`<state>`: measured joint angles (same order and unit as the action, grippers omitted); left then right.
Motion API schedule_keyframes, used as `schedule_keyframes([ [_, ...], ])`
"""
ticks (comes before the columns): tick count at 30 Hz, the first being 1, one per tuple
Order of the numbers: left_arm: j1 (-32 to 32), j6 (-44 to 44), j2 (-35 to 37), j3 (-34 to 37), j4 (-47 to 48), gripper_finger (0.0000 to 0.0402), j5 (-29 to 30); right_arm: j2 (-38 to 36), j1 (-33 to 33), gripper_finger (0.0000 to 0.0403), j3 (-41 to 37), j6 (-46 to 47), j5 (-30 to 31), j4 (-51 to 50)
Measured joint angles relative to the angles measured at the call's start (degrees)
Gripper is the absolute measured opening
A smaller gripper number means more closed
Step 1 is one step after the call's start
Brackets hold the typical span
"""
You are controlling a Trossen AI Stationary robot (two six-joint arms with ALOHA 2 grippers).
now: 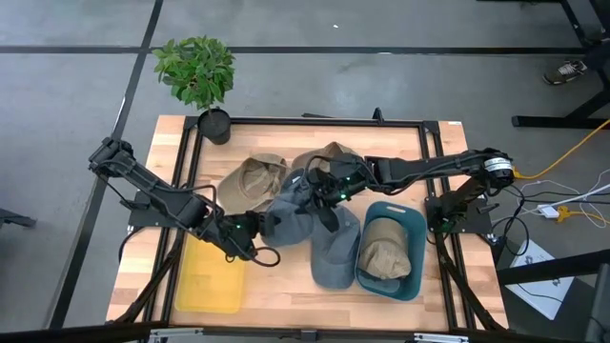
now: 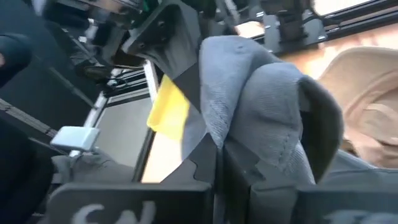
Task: Pick & Place hat
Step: Put the top left blue cap into the yellow bin
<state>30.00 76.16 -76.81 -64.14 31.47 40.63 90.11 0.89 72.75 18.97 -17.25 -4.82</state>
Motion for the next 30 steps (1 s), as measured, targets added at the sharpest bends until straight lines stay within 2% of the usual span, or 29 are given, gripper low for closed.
schedule_keyframes([
  [6,1.61,-11.56,0.19,0.0,-0.03,0.0018,2.29,0.0,-0.04,0.0048,0.09,-3.15,5.63,-6.12],
  [10,3.41,-18.47,1.45,0.0,-0.55,0.0014,4.7,0.16,-0.02,0.0083,0.09,-4.29,10.58,-12.59],
  [18,3.24,-30.99,6.7,0.0,-7.0,0.0016,8.68,0.28,0.47,0.0151,0.09,-7.12,11.28,-15.15],
  [23,0.37,-39.02,10.63,-0.02,-5.36,0.0015,9.79,0.28,3.67,0.0161,0.09,-13.62,14.9,-15.22],
  [30,-5.04,-50.74,14.33,-0.02,4.42,0.0015,5.97,0.28,8.65,0.0161,0.09,-21.73,22.59,-15.97],
])
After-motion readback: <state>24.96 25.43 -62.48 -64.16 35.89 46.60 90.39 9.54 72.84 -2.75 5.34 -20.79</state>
